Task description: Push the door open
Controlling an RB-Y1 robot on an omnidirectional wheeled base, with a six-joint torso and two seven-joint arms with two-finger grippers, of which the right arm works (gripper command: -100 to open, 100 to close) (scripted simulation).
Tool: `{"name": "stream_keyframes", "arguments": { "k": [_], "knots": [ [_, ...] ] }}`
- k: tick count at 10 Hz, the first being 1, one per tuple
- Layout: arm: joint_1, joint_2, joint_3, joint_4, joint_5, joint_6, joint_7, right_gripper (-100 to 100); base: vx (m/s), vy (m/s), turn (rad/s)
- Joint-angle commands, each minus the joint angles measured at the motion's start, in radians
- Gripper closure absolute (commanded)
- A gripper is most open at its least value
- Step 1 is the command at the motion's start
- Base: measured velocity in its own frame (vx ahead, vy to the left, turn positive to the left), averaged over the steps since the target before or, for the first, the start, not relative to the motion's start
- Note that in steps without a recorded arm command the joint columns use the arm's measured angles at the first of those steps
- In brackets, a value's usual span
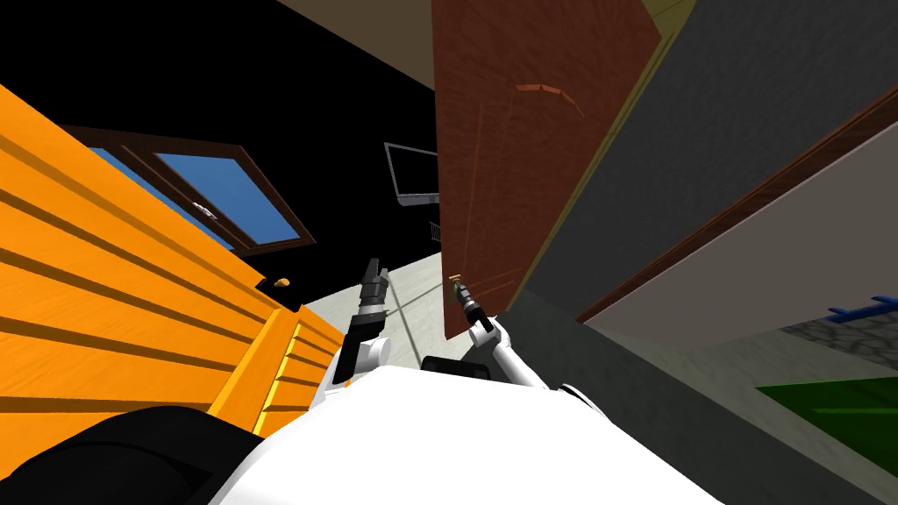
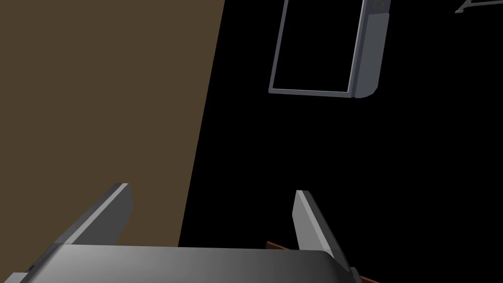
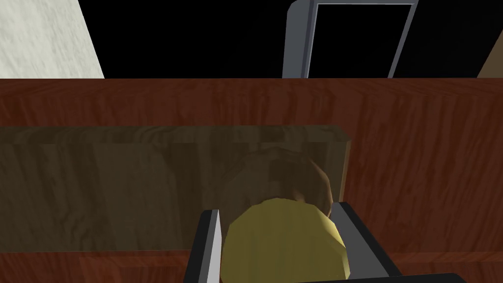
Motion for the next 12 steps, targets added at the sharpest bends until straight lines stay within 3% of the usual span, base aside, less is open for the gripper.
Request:
{"name": "stream_keyframes", "arguments": {
  "k": [1, 7, 8, 12],
  "knots": [
    [-0.01, -0.004, -0.033, 0.009, 0.001, -0.011, 0.005, 100, 0.08, 0.066, -0.033],
    [-0.028, 0.022, -0.129, 0.056, 0.011, -0.018, 0.022, 100, 0.103, 0.141, -0.063],
    [-0.019, 0.012, -0.107, 0.045, 0.008, -0.013, 0.016, -100, -0.062, 0.025, -0.046],
    [-0.012, 0.011, -0.092, 0.033, 0.005, -0.01, 0.011, -100, -0.183, -0.078, 0.003]
  ]
}}
